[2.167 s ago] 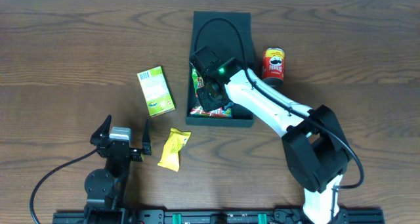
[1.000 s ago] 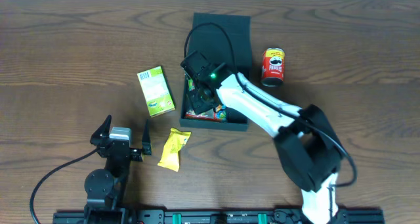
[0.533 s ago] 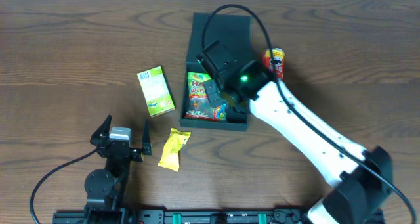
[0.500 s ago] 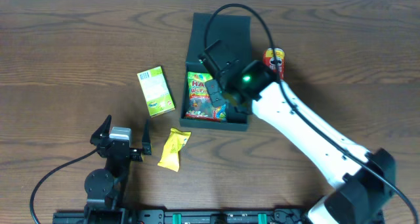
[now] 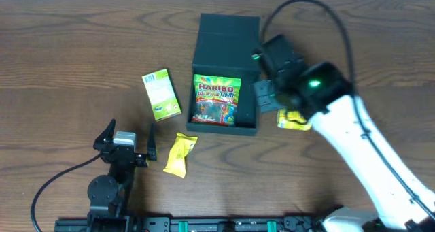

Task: Pack container
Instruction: 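Move the right gripper right and forward to the red Pringles can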

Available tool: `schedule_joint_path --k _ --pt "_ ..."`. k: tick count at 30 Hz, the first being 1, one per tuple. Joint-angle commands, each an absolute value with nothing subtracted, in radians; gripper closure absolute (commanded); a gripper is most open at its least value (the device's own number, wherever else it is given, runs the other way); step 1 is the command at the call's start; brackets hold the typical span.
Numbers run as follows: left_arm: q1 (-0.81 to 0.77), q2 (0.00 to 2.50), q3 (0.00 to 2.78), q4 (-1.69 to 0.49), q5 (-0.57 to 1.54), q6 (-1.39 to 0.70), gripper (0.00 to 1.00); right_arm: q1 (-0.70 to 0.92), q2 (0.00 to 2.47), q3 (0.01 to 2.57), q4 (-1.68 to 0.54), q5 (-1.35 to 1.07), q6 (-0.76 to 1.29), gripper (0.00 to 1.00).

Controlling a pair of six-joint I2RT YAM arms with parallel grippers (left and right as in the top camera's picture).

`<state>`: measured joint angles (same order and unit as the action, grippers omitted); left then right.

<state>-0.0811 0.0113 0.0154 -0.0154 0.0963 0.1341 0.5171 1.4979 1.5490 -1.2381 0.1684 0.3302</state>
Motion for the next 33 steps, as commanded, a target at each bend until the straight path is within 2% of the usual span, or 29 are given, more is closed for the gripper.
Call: schedule_joint_path --k 1,8,12,14,15,16,18,19,26,33 --pt "-0.079 0.012 0.004 -0.067 0.101 0.134 0.05 0.414 1.431 1.542 -1.25 0.094 0.336 0.99" --pt "-0.079 0.012 0.004 -0.067 0.101 0.134 0.05 0.335 1.31 1.406 -1.2 0.07 0.272 0.98" --pt "-0.079 0.012 0.004 -0.067 0.101 0.134 0.05 0.306 1.296 1.306 -1.133 0.07 0.272 0.87" --pt "-0.079 0.012 0.004 -0.067 0.101 0.134 0.05 0.305 1.306 1.288 -1.121 0.07 0.268 0.7" --pt "-0.079 0.012 0.004 -0.067 0.101 0.134 0.05 0.305 1.315 1.288 -1.121 0.07 0.252 0.48" --pt "-0.079 0.012 0.004 -0.067 0.101 0.134 0.05 0.305 1.324 1.288 -1.118 0.07 0.228 0.32" --pt "-0.079 0.012 0.004 -0.067 0.101 0.134 0.05 0.305 1.343 1.288 -1.105 0.07 0.182 0.06" --pt "-0.079 0.012 0.004 -0.067 0.101 0.134 0.05 0.305 1.354 1.289 -1.095 0.07 0.165 0.01" --pt "-0.079 0.012 0.004 -0.067 0.101 0.134 0.05 0.305 1.561 1.427 -1.132 0.084 0.095 0.01" --pt "-0.079 0.012 0.004 -0.067 0.101 0.134 0.05 0.27 1.771 1.689 -1.209 0.225 0.169 0.01"
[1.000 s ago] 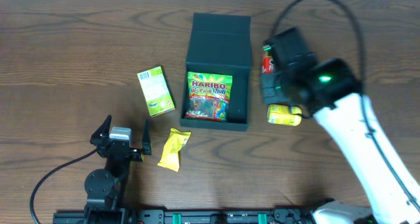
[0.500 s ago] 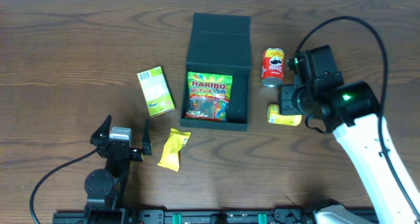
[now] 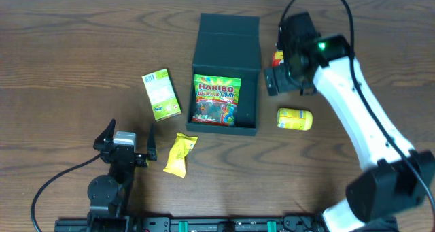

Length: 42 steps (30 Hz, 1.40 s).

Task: Pack container
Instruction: 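Move the right gripper right and forward to the red Pringles can, then close the right gripper around the top of the Pringles can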

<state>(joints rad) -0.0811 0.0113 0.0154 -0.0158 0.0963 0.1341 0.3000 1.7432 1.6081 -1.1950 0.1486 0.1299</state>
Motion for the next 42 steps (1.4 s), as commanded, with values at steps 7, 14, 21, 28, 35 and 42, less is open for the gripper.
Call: schedule_joint_path --k 7,14,21,28,35,42 --pt "-0.079 0.012 0.004 -0.067 0.101 0.134 0.05 0.195 1.888 1.764 -1.192 0.224 0.289 0.01" --pt "-0.079 0.012 0.004 -0.067 0.101 0.134 0.05 0.178 2.003 1.765 -1.106 0.133 0.305 0.01" --pt "-0.079 0.012 0.004 -0.067 0.101 0.134 0.05 0.177 2.048 1.765 -1.031 0.028 0.367 0.01" --pt "-0.079 0.012 0.004 -0.067 0.101 0.134 0.05 0.181 2.064 1.765 -0.972 0.029 0.344 0.01" --pt "-0.079 0.012 0.004 -0.067 0.101 0.134 0.05 0.184 2.134 1.765 -0.963 0.03 0.351 0.01" --pt "-0.079 0.012 0.004 -0.067 0.101 0.134 0.05 0.184 2.191 1.765 -0.93 0.037 0.366 0.01"
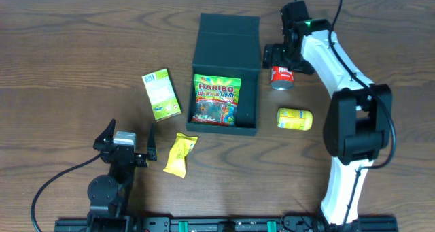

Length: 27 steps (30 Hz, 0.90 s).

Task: Pack container
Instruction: 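Close the right gripper around the top of the Pringles can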

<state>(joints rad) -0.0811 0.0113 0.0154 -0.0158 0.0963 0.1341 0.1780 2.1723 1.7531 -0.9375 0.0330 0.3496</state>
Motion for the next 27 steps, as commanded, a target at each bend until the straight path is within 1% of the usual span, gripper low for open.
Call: schedule_joint_path --k 1,5,8,10,14,22,26,27 --pt "-0.079 0.012 0.004 -0.067 0.101 0.134 0.05 0.184 2.195 1.765 -0.928 0.037 0.366 0.01" --pt "-0.079 0.012 0.004 -0.067 0.101 0.134 0.05 0.185 2.208 1.764 -0.927 0.073 0.366 0.01" --pt "-0.079 0.012 0.004 -0.067 0.101 0.134 0.05 0.184 2.208 1.764 -0.927 0.102 0.366 0.04" --pt "-0.079 0.012 0.004 -0.067 0.101 0.134 0.05 0.184 2.209 1.764 -0.927 0.108 0.366 0.09" --pt "-0.079 0.012 0.004 -0.067 0.101 0.134 0.05 0.183 2.213 1.763 -0.924 0.108 0.366 0.1" --pt "-0.079 0.012 0.004 -0.067 0.101 0.134 0.05 0.184 2.213 1.763 -0.919 0.077 0.366 0.27" --pt "-0.079 0.012 0.004 -0.067 0.101 0.134 0.05 0.185 2.213 1.763 -0.931 0.077 0.366 0.31" --pt "-0.079 0.012 0.004 -0.067 0.101 0.134 0.05 0.186 2.213 1.763 -0.935 0.077 0.366 0.34"
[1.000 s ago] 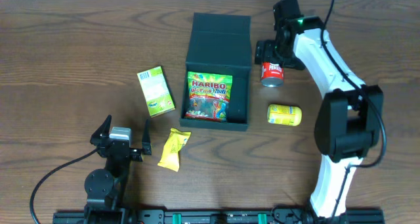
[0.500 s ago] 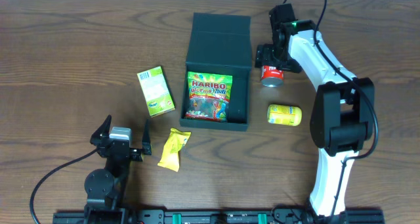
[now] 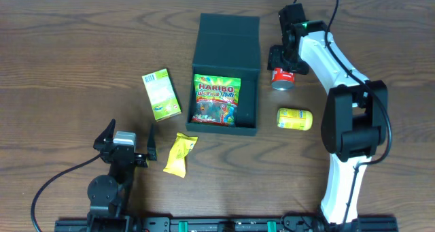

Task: Pack container
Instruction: 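Close the right gripper around the top of the Pringles can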

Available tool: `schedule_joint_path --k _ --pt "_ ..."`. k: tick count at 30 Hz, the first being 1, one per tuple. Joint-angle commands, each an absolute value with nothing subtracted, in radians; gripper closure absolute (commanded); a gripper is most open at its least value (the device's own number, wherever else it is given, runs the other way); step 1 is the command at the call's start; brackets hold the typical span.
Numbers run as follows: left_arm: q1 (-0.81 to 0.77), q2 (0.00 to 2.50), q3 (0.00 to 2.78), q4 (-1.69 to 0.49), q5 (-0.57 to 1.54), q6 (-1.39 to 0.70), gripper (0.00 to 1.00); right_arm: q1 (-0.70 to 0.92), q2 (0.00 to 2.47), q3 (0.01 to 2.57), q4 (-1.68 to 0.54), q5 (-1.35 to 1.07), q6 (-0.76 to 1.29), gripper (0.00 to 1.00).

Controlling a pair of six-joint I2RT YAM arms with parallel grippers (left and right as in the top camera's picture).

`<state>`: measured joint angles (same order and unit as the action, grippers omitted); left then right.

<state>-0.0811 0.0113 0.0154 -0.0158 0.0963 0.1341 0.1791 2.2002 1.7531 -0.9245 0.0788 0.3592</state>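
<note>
The dark green container (image 3: 227,38) stands open at the table's middle back, with a Haribo bag (image 3: 216,99) lying inside it. Just right of it stands a red can (image 3: 283,78). My right gripper (image 3: 283,60) hovers at the can's far side, its fingers apparently spread and partly hiding the can's top. A yellow pouch (image 3: 294,118) lies below the can. Left of the container lie a green box (image 3: 161,94) and a yellow packet (image 3: 180,154). My left gripper (image 3: 128,142) rests open near the front left, holding nothing.
The container's raised lid sits at its far end. The right arm (image 3: 340,69) arches across the right side of the table. The table's far edge runs just behind the container.
My right gripper has shifted very slightly at the red can. The can, the other items and the left arm stay where they were.
My right gripper was first at the container's right wall, near the Haribo bag inside. It then stood further back and right, over the red can. Later it was at the can's far side, where it remains. The left arm never moved.
</note>
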Motion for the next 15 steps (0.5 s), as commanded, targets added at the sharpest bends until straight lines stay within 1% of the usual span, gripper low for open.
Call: schedule_joint_path --k 1,15 --pt "-0.079 0.012 0.004 -0.067 0.101 0.134 0.05 0.187 2.213 1.763 -0.938 0.077 0.366 0.37" --pt "-0.079 0.012 0.004 -0.067 0.101 0.134 0.05 0.218 2.207 1.763 -0.981 0.078 0.366 0.37"
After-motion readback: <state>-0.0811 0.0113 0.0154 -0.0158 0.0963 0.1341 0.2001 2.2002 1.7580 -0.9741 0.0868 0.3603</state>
